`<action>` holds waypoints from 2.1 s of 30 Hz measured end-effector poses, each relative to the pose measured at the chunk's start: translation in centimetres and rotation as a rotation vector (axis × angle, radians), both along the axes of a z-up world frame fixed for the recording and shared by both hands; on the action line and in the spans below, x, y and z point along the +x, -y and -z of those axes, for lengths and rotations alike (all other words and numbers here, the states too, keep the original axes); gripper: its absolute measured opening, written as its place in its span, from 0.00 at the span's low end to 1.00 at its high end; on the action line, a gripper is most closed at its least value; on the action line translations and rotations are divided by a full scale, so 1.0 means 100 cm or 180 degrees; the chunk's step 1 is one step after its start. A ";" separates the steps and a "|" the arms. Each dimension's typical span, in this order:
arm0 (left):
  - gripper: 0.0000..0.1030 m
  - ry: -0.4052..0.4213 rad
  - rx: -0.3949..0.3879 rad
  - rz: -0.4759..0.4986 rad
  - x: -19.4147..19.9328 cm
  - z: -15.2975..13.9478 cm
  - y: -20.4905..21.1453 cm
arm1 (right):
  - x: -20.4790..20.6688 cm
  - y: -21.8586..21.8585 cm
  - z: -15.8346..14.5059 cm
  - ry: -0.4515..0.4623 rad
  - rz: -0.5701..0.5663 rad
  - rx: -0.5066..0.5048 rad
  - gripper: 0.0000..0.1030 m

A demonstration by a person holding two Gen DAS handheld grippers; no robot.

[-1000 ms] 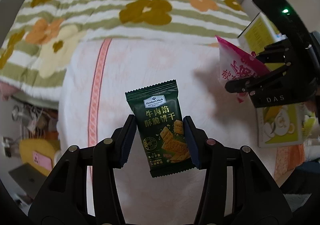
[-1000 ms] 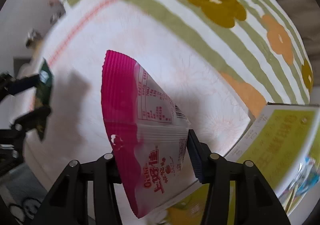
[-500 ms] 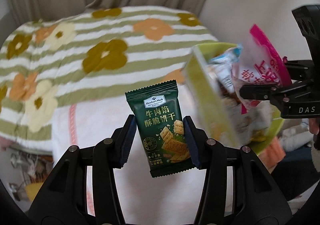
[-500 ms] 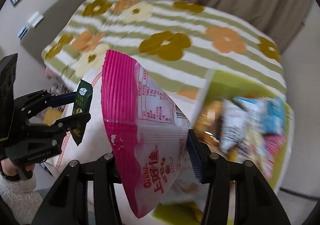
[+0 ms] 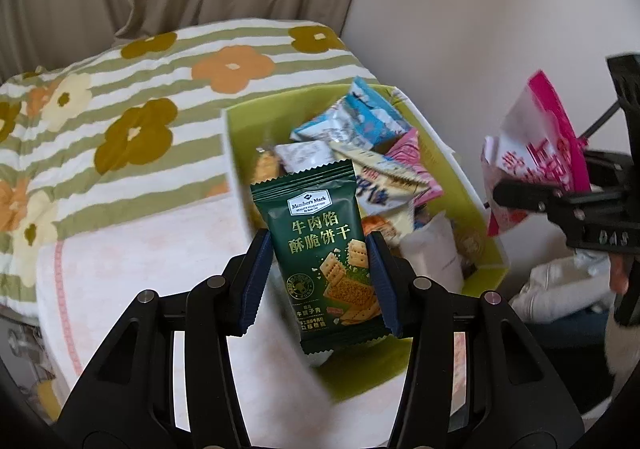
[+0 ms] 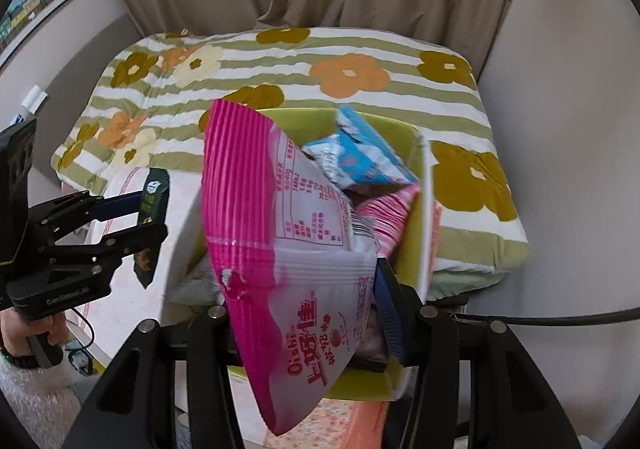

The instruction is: Organize snacks

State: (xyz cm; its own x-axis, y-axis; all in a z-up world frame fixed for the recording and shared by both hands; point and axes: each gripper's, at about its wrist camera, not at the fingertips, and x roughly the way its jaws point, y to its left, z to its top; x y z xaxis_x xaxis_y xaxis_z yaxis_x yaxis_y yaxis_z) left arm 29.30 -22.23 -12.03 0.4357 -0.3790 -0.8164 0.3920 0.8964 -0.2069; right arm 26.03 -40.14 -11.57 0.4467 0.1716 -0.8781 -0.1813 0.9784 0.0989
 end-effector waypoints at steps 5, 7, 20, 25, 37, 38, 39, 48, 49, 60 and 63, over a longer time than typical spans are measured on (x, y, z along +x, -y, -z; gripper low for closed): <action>0.43 -0.0056 0.0067 -0.0105 0.021 0.012 0.028 | 0.002 0.023 0.013 0.0029 0.0094 0.0114 0.45; 0.43 -0.0101 0.0077 -0.0124 0.030 0.016 0.034 | 0.004 0.030 0.018 0.0001 0.0119 0.0183 0.45; 1.00 -0.0108 0.0227 -0.0230 0.029 0.027 0.017 | 0.003 0.033 0.029 0.0039 0.0369 0.0122 0.45; 1.00 0.0096 0.0227 -0.0341 0.014 0.011 -0.002 | 0.009 0.028 0.033 0.0031 0.0489 -0.0004 0.45; 1.00 0.0104 0.0150 -0.0688 -0.021 0.009 -0.037 | -0.016 0.031 0.028 0.0391 0.0546 0.0259 0.99; 1.00 0.0084 0.0151 -0.0710 -0.025 0.011 -0.038 | -0.019 0.031 0.029 0.0407 0.0531 0.0257 0.99; 1.00 0.0071 0.0159 -0.0744 -0.030 0.013 -0.039 | -0.021 0.031 0.028 0.0428 0.0524 0.0249 0.99; 1.00 0.0334 0.0134 -0.0909 -0.080 -0.020 -0.062 | -0.063 0.008 -0.013 0.0801 0.0467 0.0267 0.99; 1.00 0.0394 0.0141 -0.0923 -0.086 -0.027 -0.066 | -0.069 0.002 -0.020 0.0857 0.0455 0.0272 0.99; 1.00 0.1243 0.0135 -0.1101 -0.178 -0.117 -0.127 | -0.164 -0.074 -0.089 0.1493 0.0494 0.0348 0.99; 1.00 0.1412 0.0189 -0.1168 -0.204 -0.123 -0.142 | -0.188 -0.093 -0.093 0.1595 0.0579 0.0227 0.99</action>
State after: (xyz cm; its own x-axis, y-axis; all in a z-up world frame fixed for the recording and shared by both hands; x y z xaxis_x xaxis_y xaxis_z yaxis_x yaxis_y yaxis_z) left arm 8.86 -7.99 0.23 0.8354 -0.0978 -0.5410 0.0912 0.9951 -0.0390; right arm 7.20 -30.81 -2.26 0.8361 0.1037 -0.5387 -0.0515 0.9925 0.1112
